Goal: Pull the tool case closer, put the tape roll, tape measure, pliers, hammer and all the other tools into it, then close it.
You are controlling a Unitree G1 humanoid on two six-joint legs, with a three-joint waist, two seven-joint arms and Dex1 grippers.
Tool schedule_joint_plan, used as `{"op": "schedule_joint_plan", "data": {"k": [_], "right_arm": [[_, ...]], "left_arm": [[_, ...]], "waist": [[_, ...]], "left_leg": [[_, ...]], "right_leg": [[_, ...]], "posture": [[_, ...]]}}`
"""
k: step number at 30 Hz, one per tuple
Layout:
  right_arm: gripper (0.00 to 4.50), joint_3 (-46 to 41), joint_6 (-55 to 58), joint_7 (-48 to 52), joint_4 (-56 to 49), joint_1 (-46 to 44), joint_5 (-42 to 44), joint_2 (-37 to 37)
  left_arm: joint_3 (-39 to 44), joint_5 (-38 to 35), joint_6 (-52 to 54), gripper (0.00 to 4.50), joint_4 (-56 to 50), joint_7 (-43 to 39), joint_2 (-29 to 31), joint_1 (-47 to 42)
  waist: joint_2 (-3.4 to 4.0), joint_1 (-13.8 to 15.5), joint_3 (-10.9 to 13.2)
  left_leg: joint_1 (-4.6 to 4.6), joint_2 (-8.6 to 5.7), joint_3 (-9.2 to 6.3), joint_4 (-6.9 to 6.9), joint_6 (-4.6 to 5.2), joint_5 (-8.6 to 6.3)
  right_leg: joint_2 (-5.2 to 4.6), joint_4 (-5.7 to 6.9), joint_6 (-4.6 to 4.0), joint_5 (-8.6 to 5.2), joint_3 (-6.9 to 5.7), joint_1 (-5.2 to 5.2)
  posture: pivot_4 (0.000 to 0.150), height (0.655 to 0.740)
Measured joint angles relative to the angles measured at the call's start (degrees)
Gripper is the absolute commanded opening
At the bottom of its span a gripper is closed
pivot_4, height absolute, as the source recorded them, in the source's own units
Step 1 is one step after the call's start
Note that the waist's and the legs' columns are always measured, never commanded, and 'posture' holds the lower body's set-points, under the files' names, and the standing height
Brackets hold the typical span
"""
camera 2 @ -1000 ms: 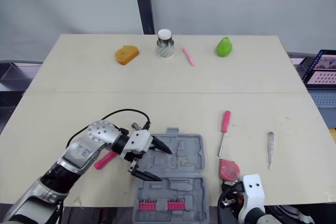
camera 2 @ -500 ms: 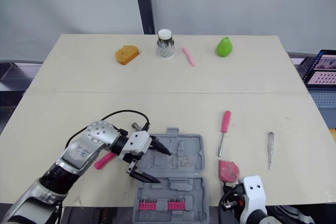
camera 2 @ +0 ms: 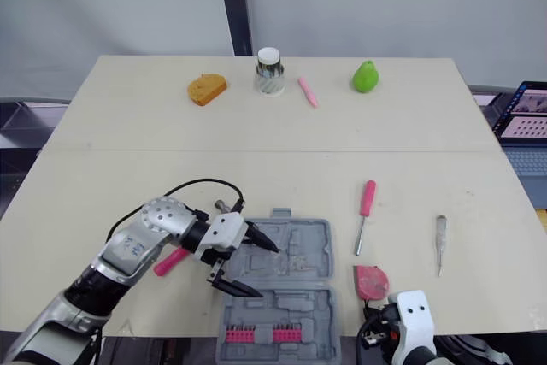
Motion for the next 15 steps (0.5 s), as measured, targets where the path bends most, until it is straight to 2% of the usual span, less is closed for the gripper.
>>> {"op": "schedule_joint_plan", "data": {"k": [7,11,15], "right_arm": [[0.03,0.44,0.28,0.14,-0.22,0.03,0.45,-0.26],[1.37,-3.69,0.78,4.89,-0.28,-0.06,3.69,-5.87],[3.42,-12.21,0.08,17.16,0.14,0.38,7.95,-18.57]], "left_arm": [[0.0,-0.13,0.4,4.5,-0.02,0.0,-0.11,-0.43],[1.1,-1.21,1.67,4.5,-1.6,0.38,0.35,0.23],[5.02,-2.38,0.61,4.5,-4.06,0.85,3.39,5.46]], "waist": [[0.0,-0.05,0.0],[0.0,-0.04,0.0],[0.04,-0.27,-0.02]], "left_leg": [[0.0,0.0,0.0,0.0,0.0,0.0],[-0.01,0.0,0.0,0.01,0.02,-0.01],[0.06,0.01,0.04,-0.06,0.04,-0.02]], "right_leg": [[0.0,0.0,0.0,0.0,0.0,0.0],[0.0,-0.01,0.0,0.0,0.01,0.0],[0.02,-0.05,0.0,0.0,0.05,0.01]], "posture": [[0.15,0.74],[0.15,0.74],[0.15,0.74]]}}
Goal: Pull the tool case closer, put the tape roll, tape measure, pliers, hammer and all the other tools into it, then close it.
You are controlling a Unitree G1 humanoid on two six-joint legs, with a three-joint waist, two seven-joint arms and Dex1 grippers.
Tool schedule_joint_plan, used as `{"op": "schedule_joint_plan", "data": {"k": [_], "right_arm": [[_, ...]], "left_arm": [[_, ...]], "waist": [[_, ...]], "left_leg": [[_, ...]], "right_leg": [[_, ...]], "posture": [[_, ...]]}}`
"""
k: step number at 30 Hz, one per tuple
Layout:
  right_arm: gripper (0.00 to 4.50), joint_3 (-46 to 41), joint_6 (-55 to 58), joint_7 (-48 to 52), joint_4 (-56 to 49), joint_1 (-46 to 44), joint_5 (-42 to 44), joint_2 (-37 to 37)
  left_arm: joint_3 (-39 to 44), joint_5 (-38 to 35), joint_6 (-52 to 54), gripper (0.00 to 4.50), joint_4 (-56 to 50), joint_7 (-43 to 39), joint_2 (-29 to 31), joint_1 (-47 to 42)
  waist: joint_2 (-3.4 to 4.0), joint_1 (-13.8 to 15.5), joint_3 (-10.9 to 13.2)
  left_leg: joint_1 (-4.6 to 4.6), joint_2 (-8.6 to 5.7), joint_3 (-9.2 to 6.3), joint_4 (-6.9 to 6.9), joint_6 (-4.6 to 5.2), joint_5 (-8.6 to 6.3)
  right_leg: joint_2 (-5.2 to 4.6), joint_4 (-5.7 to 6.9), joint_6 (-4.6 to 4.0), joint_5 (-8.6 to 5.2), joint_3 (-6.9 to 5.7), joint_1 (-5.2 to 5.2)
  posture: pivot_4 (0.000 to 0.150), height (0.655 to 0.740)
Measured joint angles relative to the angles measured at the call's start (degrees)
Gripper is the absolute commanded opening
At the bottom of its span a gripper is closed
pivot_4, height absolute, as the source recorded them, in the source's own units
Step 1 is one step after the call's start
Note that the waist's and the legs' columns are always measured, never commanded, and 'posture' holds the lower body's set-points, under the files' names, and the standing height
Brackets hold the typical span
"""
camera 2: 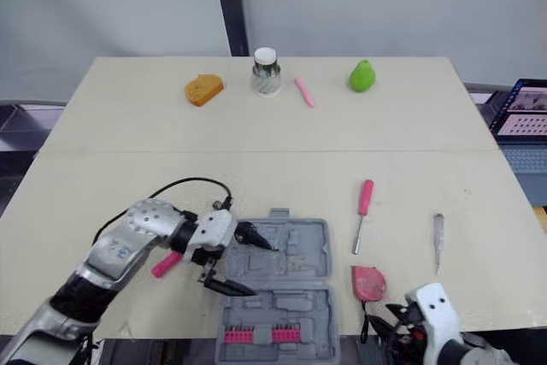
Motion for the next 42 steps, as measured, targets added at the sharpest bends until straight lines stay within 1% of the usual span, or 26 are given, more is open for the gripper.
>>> {"op": "schedule_joint_plan", "data": {"k": [1,2,3,6,8,10,13,16,20,27,32,39,42], "right_arm": [[4.02,-2.04,-0.67,3.18,0.83,-0.56,0.61,-2.87],[4.39,-3.6,-2.1,6.62,1.94,-1.95,0.87,-5.45],[4.46,-4.33,-4.73,10.42,3.44,-3.6,0.56,-8.39],[4.46,-2.46,-16.31,21.06,10.12,-9.98,-4.14,-16.22],[4.46,1.03,-23.8,26.15,16.25,-13.77,-8.36,-19.12],[4.46,4.48,-28.8,29.18,21.06,-16.76,-11.45,-19.97],[4.46,9.98,-35.62,31.8,27.25,-21.97,-15.89,-20.2],[4.46,14.24,-40.59,32.69,31.84,-26.6,-19.18,-19.83],[4.46,18.13,-45.74,32.53,38.83,-32.23,-22.35,-17.49],[4.46,20.51,-48.22,32.4,43.59,-34.93,-23.81,-16.24],[4.46,22.26,-48.82,31.91,43.86,-35.95,-24.46,-15.08],[4.46,22.33,-50.31,30.99,44.98,-36.25,-25.69,-14.75],[3.66,22.38,-50.62,30.39,45.11,-36.26,-25.91,-14.57]], "left_arm": [[0.77,-0.3,-0.73,4.5,-0.28,0.02,0.61,1.68],[1.74,-0.52,-1.87,4.5,-0.69,0.08,1.03,3.65],[2.66,-0.64,-3.46,4.5,-1.21,0.14,1.33,5.74],[5.36,-1.26,-9.66,4.5,-2.38,0.59,1.22,11.38],[5.95,-1.19,-13.47,4.5,-2.29,0.81,1.2,14.33],[5.86,-1.03,-15.84,4.5,-2.29,1.06,1.05,15.65],[6.02,-0.63,-17.97,4.5,-2.49,2.58,0.46,16.88],[6.1,0.06,-20.09,4.5,-2.53,4.41,-0.44,17.17],[6.27,0.5,-22.14,4.5,-2.59,6.18,-1.06,17.45],[6.16,0.76,-23.32,4.5,-2.58,6.99,-1.04,18.12],[5.7,0.81,-23.31,4.5,-2.53,7.17,-1.04,17.38],[5.57,1.01,-23.17,4.5,-2.35,7.66,-1.05,16.61],[5.43,1.05,-23.03,4.5,-2.35,8.03,-1.05,16.58]], "waist": [[0.0,-0.03,0.0],[-0.01,0.01,0.0],[-0.02,0.03,0.0],[-0.02,0.3,0.0],[-0.02,0.81,0.0],[-0.02,1.4,0.0],[-0.02,1.45,0.0],[-0.02,1.46,0.0],[-0.02,1.49,0.0],[0.0,1.49,0.0],[0.0,1.5,0.0],[0.0,1.42,0.0],[0.0,1.43,0.0]], "left_leg": [[0.03,0.01,-0.01,-0.01,0.0,0.0],[0.03,0.02,-0.02,0.0,0.0,0.0],[0.04,0.02,-0.01,0.01,0.01,0.0],[0.06,0.0,-0.03,0.07,0.01,-0.01],[0.07,0.0,-0.06,0.11,0.03,-0.01],[0.07,-0.02,-0.06,0.17,0.04,-0.03],[0.1,-0.02,-0.06,0.29,0.05,-0.03],[0.11,-0.01,-0.06,0.33,0.05,-0.03],[0.14,-0.01,-0.07,0.35,0.05,-0.03],[0.14,-0.01,-0.06,0.36,0.05,-0.03],[0.15,-0.01,-0.07,0.36,0.05,-0.03],[0.17,0.0,-0.07,0.35,0.05,-0.03],[0.29,0.0,-0.07,0.31,0.05,-0.03]], "right_leg": [[0.01,0.0,0.0,0.0,0.0,0.02],[0.02,-0.01,0.0,0.0,-0.01,0.02],[0.02,-0.03,0.0,0.0,0.01,0.04],[0.01,-0.1,0.0,0.0,0.0,0.16],[0.01,-0.13,0.0,0.0,-0.02,0.24],[0.0,-0.14,0.0,0.0,-0.02,0.28],[0.0,-0.13,0.01,0.01,-0.03,0.35],[0.01,-0.11,0.02,0.01,-0.04,0.37],[0.0,-0.12,0.01,0.01,-0.06,0.41],[0.0,-0.11,0.01,0.01,-0.07,0.43],[0.0,-0.11,0.01,0.01,-0.07,0.43],[0.01,-0.12,0.01,0.01,-0.08,0.46],[0.01,-0.13,0.01,0.01,-0.08,0.57]], "posture": [[0.15,0.74],[0.15,0.74],[0.15,0.74],[0.15,0.74],[0.15,0.74],[0.15,0.74],[0.15,0.74],[0.15,0.74],[0.15,0.74],[0.15,0.74],[0.15,0.74],[0.15,0.74],[0.15,0.74]]}}
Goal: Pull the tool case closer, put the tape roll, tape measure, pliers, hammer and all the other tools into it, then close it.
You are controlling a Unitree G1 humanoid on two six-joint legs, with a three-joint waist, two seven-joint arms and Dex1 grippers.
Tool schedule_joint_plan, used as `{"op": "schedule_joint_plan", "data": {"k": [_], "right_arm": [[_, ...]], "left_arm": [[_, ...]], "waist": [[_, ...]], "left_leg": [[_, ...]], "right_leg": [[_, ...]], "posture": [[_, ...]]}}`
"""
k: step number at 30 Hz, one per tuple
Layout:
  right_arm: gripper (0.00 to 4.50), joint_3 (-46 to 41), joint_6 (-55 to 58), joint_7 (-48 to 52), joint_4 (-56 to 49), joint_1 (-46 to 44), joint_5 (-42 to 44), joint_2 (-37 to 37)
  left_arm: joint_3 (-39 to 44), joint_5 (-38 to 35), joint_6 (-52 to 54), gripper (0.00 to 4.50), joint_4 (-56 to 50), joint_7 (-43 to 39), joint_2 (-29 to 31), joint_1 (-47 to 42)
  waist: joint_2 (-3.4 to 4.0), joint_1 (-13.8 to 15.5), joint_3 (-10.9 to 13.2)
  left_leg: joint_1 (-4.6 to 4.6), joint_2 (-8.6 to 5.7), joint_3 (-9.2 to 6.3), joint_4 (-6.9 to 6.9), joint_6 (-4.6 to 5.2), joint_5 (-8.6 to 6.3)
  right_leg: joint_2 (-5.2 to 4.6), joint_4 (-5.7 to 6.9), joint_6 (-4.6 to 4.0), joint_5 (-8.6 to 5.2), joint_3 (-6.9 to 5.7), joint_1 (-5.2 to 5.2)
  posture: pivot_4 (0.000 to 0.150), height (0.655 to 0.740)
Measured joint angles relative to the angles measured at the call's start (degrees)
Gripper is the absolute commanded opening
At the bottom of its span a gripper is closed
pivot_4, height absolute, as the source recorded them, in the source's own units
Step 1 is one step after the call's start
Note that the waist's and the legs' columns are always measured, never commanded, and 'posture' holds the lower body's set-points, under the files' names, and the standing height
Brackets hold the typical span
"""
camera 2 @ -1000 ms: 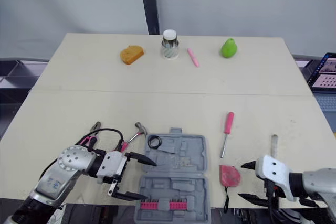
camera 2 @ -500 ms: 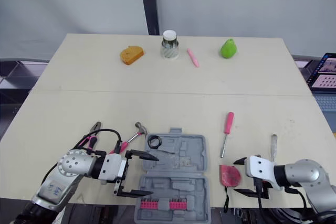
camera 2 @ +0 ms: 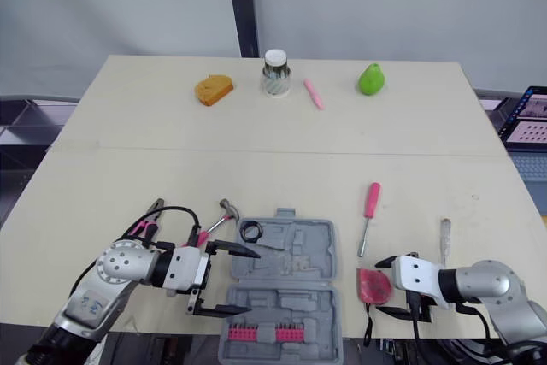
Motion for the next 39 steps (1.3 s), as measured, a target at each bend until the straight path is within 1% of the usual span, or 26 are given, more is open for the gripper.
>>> {"op": "schedule_joint_plan", "data": {"k": [1,2,7,11,14,16,19,22,24,27,29,33,37,39], "right_arm": [[3.18,0.0,-0.16,-0.26,0.1,-0.03,-0.21,0.13],[2.91,0.02,-0.32,-0.3,0.12,-0.03,-0.28,0.15],[2.91,0.03,-0.19,-0.38,0.12,0.01,0.01,0.21],[2.91,-0.15,2.66,0.05,-1.94,0.38,2.89,0.21],[2.91,-1.25,8.84,0.91,-6.56,0.11,7.2,-0.74],[2.91,-2.7,13.77,1.76,-10.52,-0.74,10.22,-2.93],[2.91,-4.27,20.31,2.49,-14.68,-4.01,12.57,-6.33],[2.91,-2.92,28.12,2.5,-18.22,-10.2,13.27,-7.83],[2.91,0.04,32.17,2.74,-19.76,-15.32,12.65,-8.64],[2.91,5.29,36.19,2.97,-20.33,-24.2,10.16,-8.4],[2.91,10.26,40.47,2.6,-21.26,-31.39,6.68,-6.87],[2.91,17.65,48.01,2.35,-21.84,-38.15,2.17,-4.77],[2.91,25.63,54.84,2.66,-22.32,-45.16,-3.08,-2.51],[2.91,28.26,56.67,2.81,-23.24,-46.85,-4.73,-1.89]], "left_arm": [[-0.19,0.02,0.07,4.5,0.0,0.08,0.0,0.0],[-0.3,0.03,0.09,4.5,0.0,0.14,0.0,0.0],[-0.53,0.15,0.51,4.5,-0.01,0.6,-0.02,0.01],[-0.71,0.2,1.12,4.5,-0.07,1.67,-0.08,0.48],[-0.67,0.34,1.38,4.5,-0.08,2.93,-0.09,1.38],[-0.12,0.4,1.59,4.5,-0.05,3.9,-0.08,2.15],[1.91,0.54,1.6,4.5,0.63,5.17,0.59,2.78],[4.04,0.79,1.5,4.5,2.4,6.5,1.16,3.19],[5.25,0.66,1.82,4.5,2.78,7.74,0.86,3.46],[6.96,-1.45,3.58,4.5,2.5,9.49,-1.15,3.21],[7.13,-2.43,4.4,4.5,1.89,10.4,-2.59,3.5],[5.47,-2.34,4.72,4.5,0.19,11.25,-4.49,4.79],[2.69,-0.13,4.19,4.5,0.24,12.49,-6.34,5.01],[2.4,-0.03,4.18,4.5,0.22,13.13,-7.2,4.78]], "waist": [[0.01,0.03,0.0],[0.01,0.05,0.0],[0.01,-0.01,0.0],[0.02,-0.08,0.01],[0.05,-0.15,0.03],[0.09,-0.13,0.05],[0.09,-0.1,0.05],[0.09,-0.32,0.05],[0.1,-0.33,0.07],[0.11,-0.61,0.07],[0.11,-1.11,0.07],[0.11,-1.4,0.07],[0.11,-1.56,0.07],[0.11,-1.44,0.07]], "left_leg": [[0.14,0.0,0.0,-0.08,0.0,0.0],[0.31,-0.01,0.01,-0.19,0.0,0.0],[0.37,0.0,0.03,-0.23,0.0,0.0],[0.37,0.0,0.03,-0.24,0.0,0.0],[0.38,0.0,0.03,-0.26,0.0,0.0],[0.37,0.0,0.03,-0.26,0.0,0.0],[0.38,0.01,0.0,-0.27,0.0,-0.01],[0.38,0.02,0.0,-0.3,-0.02,-0.02],[0.32,0.01,-0.01,-0.31,-0.02,-0.03],[0.27,0.01,-0.01,-0.31,0.0,-0.04],[0.27,0.01,-0.03,-0.35,-0.01,-0.05],[0.23,-0.01,-0.03,-0.39,-0.01,-0.09],[0.22,0.01,-0.01,-0.36,-0.01,-0.09],[0.22,0.01,-0.03,-0.35,-0.01,-0.09]], "right_leg": [[0.0,-0.04,0.0,0.0,0.0,0.13],[0.0,-0.12,0.0,0.0,0.0,0.27],[0.0,-0.15,0.0,0.0,0.01,0.3],[0.0,-0.15,0.0,0.0,0.01,0.3],[0.0,-0.17,0.0,0.0,0.02,0.3],[0.0,-0.18,0.0,0.0,0.02,0.3],[0.0,-0.2,0.0,0.0,0.0,0.31],[0.01,-0.24,0.0,0.0,0.0,0.3],[0.0,-0.3,0.0,0.0,-0.01,0.28],[0.0,-0.37,0.0,0.0,-0.01,0.27],[0.01,-0.36,0.01,0.0,-0.03,0.26],[0.0,-0.42,0.01,0.01,-0.05,0.24],[0.01,-0.41,0.02,0.01,-0.05,0.21],[0.01,-0.38,0.02,0.01,-0.05,0.21]], "posture": [[0.15,0.74],[0.15,0.74],[0.15,0.74],[0.15,0.74],[0.15,0.74],[0.15,0.74],[0.15,0.74],[0.15,0.74],[0.15,0.74],[0.15,0.74],[0.15,0.74],[0.15,0.74],[0.15,0.74],[0.15,0.74]]}}
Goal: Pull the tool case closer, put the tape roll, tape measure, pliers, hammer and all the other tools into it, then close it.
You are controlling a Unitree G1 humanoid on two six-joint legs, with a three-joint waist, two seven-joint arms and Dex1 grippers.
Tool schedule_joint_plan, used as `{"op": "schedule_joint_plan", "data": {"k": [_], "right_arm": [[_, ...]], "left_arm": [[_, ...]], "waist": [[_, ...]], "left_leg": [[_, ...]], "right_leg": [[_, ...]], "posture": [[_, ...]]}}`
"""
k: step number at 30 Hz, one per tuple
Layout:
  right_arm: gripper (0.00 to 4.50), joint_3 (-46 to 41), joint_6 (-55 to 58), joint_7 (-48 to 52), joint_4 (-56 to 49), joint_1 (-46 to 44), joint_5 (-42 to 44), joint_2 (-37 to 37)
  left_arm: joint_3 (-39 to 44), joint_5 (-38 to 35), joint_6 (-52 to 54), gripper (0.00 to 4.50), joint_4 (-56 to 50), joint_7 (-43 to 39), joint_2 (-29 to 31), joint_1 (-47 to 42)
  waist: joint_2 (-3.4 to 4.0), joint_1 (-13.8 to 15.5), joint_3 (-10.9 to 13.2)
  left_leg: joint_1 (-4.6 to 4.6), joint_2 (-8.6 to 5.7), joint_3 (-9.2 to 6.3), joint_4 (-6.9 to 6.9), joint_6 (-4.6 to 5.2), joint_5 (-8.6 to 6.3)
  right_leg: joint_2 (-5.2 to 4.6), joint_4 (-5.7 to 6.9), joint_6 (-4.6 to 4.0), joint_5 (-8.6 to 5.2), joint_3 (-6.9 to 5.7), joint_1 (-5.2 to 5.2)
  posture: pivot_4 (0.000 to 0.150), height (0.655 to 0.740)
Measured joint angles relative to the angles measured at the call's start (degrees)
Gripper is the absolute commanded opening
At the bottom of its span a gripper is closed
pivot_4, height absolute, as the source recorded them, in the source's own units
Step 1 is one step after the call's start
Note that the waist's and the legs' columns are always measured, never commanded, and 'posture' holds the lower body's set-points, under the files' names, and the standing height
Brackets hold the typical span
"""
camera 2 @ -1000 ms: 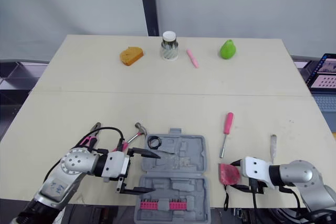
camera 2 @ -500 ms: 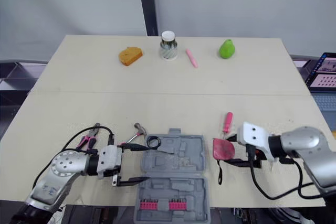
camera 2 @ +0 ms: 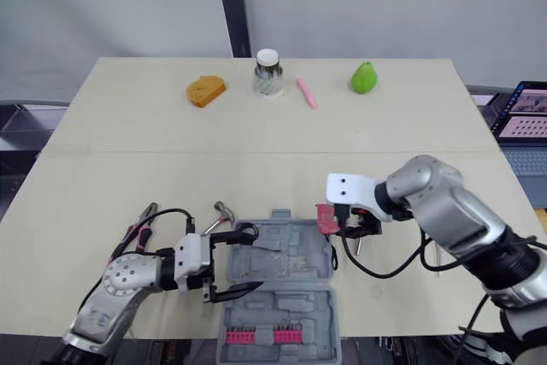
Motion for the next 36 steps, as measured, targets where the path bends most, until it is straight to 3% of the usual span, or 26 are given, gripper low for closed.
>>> {"op": "schedule_joint_plan", "data": {"k": [8,36], "right_arm": [[2.91,7.45,3.0,-0.01,-0.4,-1.21,-5.05,3.51],[2.91,11.82,5.28,-0.41,-0.37,-2.58,-12.67,8.94]], "left_arm": [[-1.02,0.76,-0.07,4.5,0.05,1.05,-0.89,-0.32],[-1.16,1.28,0.76,4.5,0.07,2.19,-1.56,-1.84]], "waist": [[0.0,-0.16,0.0],[0.0,-0.17,0.0]], "left_leg": [[-0.01,-0.01,0.02,-0.01,0.0,-0.01],[-0.02,-0.01,0.02,-0.02,0.0,-0.01]], "right_leg": [[0.0,-0.03,0.01,0.0,0.0,-0.02],[0.0,-0.03,0.01,0.0,0.0,-0.03]], "posture": [[0.15,0.74],[0.15,0.74]]}}
